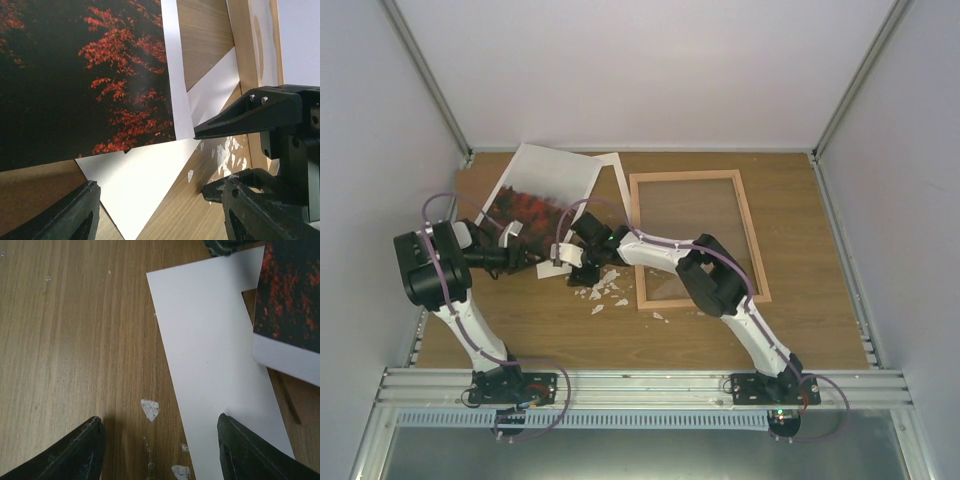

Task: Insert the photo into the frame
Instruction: Pick up the photo frame item at the center of the board.

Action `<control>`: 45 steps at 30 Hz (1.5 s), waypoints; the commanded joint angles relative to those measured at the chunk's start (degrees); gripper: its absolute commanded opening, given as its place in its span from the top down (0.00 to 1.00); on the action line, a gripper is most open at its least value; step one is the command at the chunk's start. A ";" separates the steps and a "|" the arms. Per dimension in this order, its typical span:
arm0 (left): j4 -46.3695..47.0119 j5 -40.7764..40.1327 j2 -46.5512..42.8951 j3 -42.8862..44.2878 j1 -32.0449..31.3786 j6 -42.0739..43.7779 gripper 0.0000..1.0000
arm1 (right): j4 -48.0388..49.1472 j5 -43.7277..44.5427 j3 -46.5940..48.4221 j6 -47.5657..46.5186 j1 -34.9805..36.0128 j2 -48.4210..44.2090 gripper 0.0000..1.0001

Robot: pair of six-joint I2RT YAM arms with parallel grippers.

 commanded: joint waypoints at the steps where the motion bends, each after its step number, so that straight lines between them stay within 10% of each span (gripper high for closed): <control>1: 3.96 -3.36 2.79 -0.49 -1.93 0.03 0.31 | -2.54 4.91 -2.82 0.37 1.61 3.01 0.37; 23: 6.69 -6.50 -0.14 -1.89 0.56 -2.27 0.30 | -10.24 -2.70 -0.63 1.25 -2.32 -1.81 0.05; 45: 6.02 -4.30 2.25 -0.98 -3.31 -2.25 0.31 | -18.41 -8.35 6.17 2.48 -2.77 8.45 0.12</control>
